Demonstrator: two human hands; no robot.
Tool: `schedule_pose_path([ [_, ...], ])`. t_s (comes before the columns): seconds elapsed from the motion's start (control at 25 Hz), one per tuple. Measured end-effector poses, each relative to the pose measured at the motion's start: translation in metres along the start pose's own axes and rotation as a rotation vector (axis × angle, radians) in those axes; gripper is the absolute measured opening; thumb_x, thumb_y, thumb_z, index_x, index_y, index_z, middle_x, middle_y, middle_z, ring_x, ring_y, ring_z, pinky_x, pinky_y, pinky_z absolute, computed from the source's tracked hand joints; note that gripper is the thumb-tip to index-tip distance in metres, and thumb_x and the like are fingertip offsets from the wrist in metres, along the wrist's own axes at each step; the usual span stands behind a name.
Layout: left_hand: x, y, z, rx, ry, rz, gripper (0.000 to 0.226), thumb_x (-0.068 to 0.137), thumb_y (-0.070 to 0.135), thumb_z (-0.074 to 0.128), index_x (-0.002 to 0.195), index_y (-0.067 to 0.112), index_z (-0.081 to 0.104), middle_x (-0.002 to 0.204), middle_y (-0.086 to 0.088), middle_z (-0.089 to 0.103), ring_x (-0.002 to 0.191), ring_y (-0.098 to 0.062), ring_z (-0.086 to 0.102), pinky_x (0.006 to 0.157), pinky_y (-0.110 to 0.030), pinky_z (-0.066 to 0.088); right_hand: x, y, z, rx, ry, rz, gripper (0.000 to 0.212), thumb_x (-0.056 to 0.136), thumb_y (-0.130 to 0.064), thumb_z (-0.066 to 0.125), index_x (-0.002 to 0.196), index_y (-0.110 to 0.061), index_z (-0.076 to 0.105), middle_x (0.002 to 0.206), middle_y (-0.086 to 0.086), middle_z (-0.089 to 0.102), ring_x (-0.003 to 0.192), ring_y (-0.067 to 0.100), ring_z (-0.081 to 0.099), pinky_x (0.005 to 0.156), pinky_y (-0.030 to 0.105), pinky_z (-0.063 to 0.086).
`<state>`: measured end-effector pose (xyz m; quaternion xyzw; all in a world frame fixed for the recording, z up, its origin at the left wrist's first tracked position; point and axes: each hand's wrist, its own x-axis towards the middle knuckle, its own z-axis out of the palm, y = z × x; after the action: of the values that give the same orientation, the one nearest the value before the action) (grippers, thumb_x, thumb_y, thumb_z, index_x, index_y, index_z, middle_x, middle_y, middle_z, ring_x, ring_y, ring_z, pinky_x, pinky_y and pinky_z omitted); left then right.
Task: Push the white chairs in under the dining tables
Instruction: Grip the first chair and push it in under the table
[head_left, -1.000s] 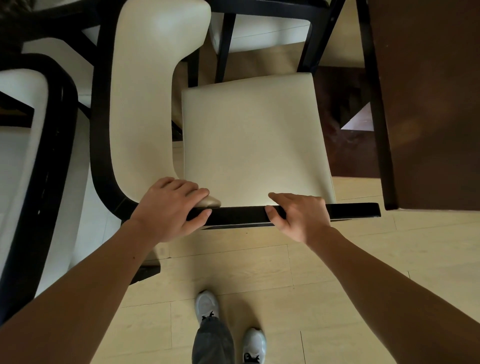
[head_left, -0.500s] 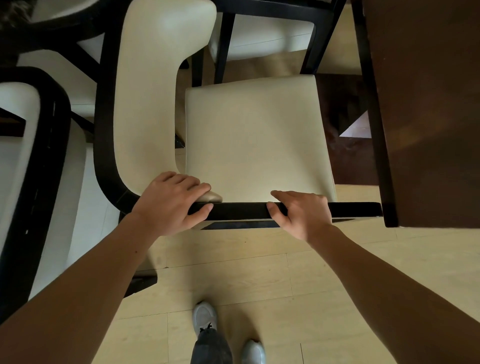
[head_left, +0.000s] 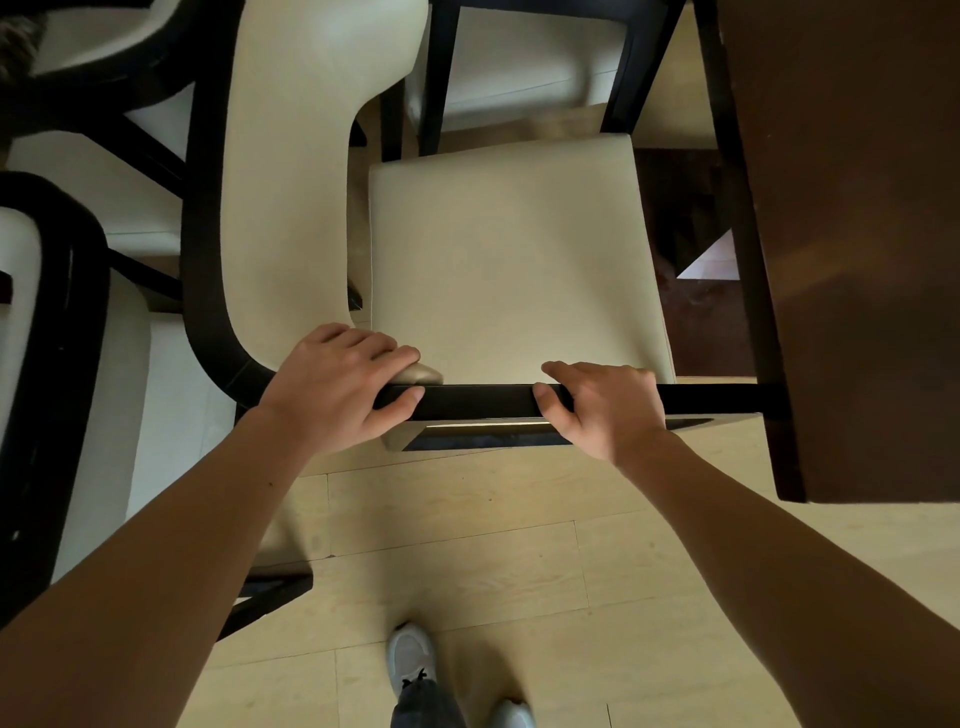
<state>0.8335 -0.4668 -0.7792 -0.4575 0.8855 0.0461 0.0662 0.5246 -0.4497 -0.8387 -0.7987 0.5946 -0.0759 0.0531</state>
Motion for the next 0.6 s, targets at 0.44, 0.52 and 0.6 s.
schedule_pose_path([
  [0.44, 0.033, -0.020, -0.010, -0.003, -0.002, 0.003, 0.052, 0.098, 0.051, 0.035, 0.116, 0.015, 0.068, 0.102, -0.006, 0.074, 0.089, -0.029, 0.069, 0.084, -0.043, 0.051, 0.037, 0.013, 0.001, -0.023, 0.031, -0.027, 0.066, 0.097, -0.061, 0.017, 0.096, -0.022, 0.070, 0.063, -0.006, 0.065, 0.050, 0.026, 0.058, 0.054, 0.019, 0.015],
  [0.52, 0.037, -0.022, -0.011, 0.005, -0.008, 0.001, 0.053, 0.098, 0.051, 0.035, 0.117, 0.015, 0.068, 0.102, -0.007, 0.074, 0.089, -0.030, 0.069, 0.085, -0.044, 0.051, 0.042, 0.015, 0.002, -0.023, 0.046, -0.033, 0.062, 0.097, -0.060, 0.020, 0.095, -0.022, 0.070, 0.064, -0.006, 0.066, 0.050, 0.025, 0.058, 0.054, 0.019, 0.015],
  [0.6, 0.041, -0.024, -0.012, 0.007, -0.011, 0.000, 0.053, 0.098, 0.052, 0.034, 0.117, 0.015, 0.067, 0.102, -0.007, 0.074, 0.089, -0.030, 0.069, 0.085, -0.044, 0.050, 0.046, 0.017, 0.003, -0.018, 0.059, -0.038, 0.061, 0.096, -0.059, 0.022, 0.097, -0.022, 0.070, 0.066, -0.005, 0.067, 0.051, 0.026, 0.059, 0.054, 0.021, 0.020],
])
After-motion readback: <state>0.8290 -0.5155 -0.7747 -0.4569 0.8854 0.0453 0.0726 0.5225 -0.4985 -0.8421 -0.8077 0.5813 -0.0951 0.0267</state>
